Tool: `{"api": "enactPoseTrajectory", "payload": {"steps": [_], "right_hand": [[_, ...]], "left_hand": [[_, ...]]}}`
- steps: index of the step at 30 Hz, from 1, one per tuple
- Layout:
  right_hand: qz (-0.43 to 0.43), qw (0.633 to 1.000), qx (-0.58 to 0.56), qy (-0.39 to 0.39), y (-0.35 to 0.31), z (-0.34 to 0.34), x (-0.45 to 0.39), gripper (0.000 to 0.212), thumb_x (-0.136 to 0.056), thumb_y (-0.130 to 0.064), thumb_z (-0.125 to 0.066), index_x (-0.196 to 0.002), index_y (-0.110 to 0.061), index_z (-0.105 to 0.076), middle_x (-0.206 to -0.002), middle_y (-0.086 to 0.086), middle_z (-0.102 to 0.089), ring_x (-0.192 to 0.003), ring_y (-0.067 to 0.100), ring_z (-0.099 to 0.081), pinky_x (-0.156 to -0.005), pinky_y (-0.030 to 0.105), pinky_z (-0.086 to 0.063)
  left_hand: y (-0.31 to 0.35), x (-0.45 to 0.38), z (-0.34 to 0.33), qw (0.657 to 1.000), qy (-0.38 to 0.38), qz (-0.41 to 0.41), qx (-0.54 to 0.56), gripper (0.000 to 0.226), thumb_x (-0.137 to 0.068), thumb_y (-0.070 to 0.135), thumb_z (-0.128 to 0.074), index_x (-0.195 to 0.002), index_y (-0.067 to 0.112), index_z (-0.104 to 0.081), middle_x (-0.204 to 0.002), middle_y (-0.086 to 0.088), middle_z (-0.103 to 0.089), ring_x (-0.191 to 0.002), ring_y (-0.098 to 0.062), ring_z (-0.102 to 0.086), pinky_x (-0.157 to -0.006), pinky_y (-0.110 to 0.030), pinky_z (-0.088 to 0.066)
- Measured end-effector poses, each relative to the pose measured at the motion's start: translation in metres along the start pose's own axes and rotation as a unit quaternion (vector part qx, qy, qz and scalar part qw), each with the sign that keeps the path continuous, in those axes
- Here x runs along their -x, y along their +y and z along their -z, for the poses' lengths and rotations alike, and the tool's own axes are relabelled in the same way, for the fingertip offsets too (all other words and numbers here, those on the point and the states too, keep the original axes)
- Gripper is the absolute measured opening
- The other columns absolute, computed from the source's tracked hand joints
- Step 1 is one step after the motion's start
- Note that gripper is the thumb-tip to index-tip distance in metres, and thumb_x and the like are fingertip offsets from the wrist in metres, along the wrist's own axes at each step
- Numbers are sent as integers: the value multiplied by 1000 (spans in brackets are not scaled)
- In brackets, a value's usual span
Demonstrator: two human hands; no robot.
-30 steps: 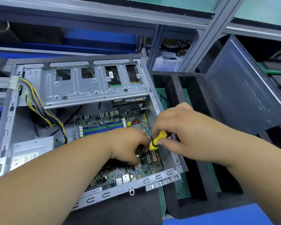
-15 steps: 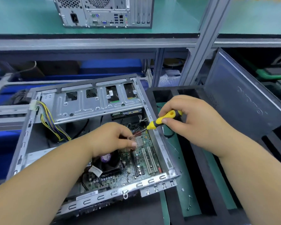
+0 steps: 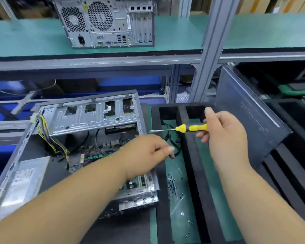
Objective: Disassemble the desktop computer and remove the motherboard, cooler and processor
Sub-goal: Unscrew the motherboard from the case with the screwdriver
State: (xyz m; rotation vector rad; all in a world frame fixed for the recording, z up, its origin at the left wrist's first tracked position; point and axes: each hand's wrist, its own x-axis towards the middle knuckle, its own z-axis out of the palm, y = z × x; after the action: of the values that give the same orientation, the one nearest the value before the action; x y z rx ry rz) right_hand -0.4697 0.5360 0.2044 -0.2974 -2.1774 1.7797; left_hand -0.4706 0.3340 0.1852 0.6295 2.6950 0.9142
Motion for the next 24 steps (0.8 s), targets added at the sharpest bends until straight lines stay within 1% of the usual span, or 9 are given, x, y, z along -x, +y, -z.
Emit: {"api": "enactPoseTrajectory", "payload": {"steps": [2, 4, 7, 10, 13, 16, 19, 21, 24], "right_hand": [[-20, 1000, -21, -2, 4, 6, -5, 37, -88, -54, -52, -79, -19, -60, -62, 2, -69, -49, 8, -56, -58, 29, -45], [-41, 998, -48, -14, 8, 10, -10, 33, -87, -54, -53, -80, -24, -64, -68, 2, -71, -54, 10, -58, -62, 36, -46], [-80, 991, -100, -42, 12, 15, -15, 26, -94, -44, -55, -82, -31, -74, -73, 0, -72, -56, 8, -58, -61, 29, -45], [-131, 976, -144, -98, 16, 16, -19, 25, -96, -38, -58, -88, -23, -77, -76, 1, -71, -60, 8, -58, -62, 26, -46], [-157, 956, -166, -186, 19, 11, -20, 22, -94, -34, -62, -100, -17, -75, -83, 2, -72, -67, 9, -59, -67, 26, -48], [-139, 941, -156, -266, 16, 0, -19, 17, -93, -23, -63, -107, -17, -73, -86, 2, -72, -70, 10, -61, -70, 27, -48], [-107, 929, -136, -326, 7, -14, -16, 20, -94, -11, -58, -104, -18, -74, -85, 5, -72, -69, 14, -60, -74, 32, -48], [-83, 922, -110, -361, 1, -26, -13, 24, -94, -8, -54, -102, -19, -74, -82, 6, -72, -67, 14, -57, -71, 34, -46], [-40, 922, -18, -384, -5, -48, -6, 26, -91, -13, -50, -97, -25, -72, -74, -1, -69, -62, 12, -51, -66, 34, -40]], "left_hand": [[15, -13, -15, 997, -7, -28, -67, 33, -96, 52, -44, -105, 34, -70, -92, 14, -60, -92, -5, -56, -86, -32, -48], [21, -22, -25, 995, 9, -34, -93, 31, -93, 52, -52, -111, 33, -69, -96, 12, -60, -96, -9, -55, -90, -35, -47], [17, -23, -32, 995, 34, -26, -88, 34, -88, 52, -60, -115, 34, -67, -100, 13, -58, -101, -9, -53, -94, -34, -45], [7, -15, -27, 997, 65, -8, -51, 23, -90, 47, -60, -109, 37, -68, -98, 16, -57, -97, -3, -53, -90, -30, -46], [-4, -1, -15, 993, 115, 16, -10, 13, -91, 40, -60, -100, 41, -69, -94, 19, -58, -94, 2, -55, -84, -25, -46], [-13, 18, 0, 984, 166, 51, 33, 12, -92, 34, -61, -96, 42, -70, -94, 21, -60, -93, 0, -57, -84, -24, -47], [-27, 41, 17, 975, 204, 80, 37, 11, -90, 33, -64, -93, 41, -71, -93, 20, -61, -92, 1, -58, -83, -23, -46], [-41, 59, 29, 968, 220, 116, 30, 11, -90, 30, -66, -90, 39, -71, -93, 19, -62, -91, 1, -58, -83, -24, -46], [-66, 87, 43, 957, 230, 177, 25, 8, -88, 23, -69, -85, 30, -67, -89, 8, -63, -83, -9, -60, -80, -32, -50]]}}
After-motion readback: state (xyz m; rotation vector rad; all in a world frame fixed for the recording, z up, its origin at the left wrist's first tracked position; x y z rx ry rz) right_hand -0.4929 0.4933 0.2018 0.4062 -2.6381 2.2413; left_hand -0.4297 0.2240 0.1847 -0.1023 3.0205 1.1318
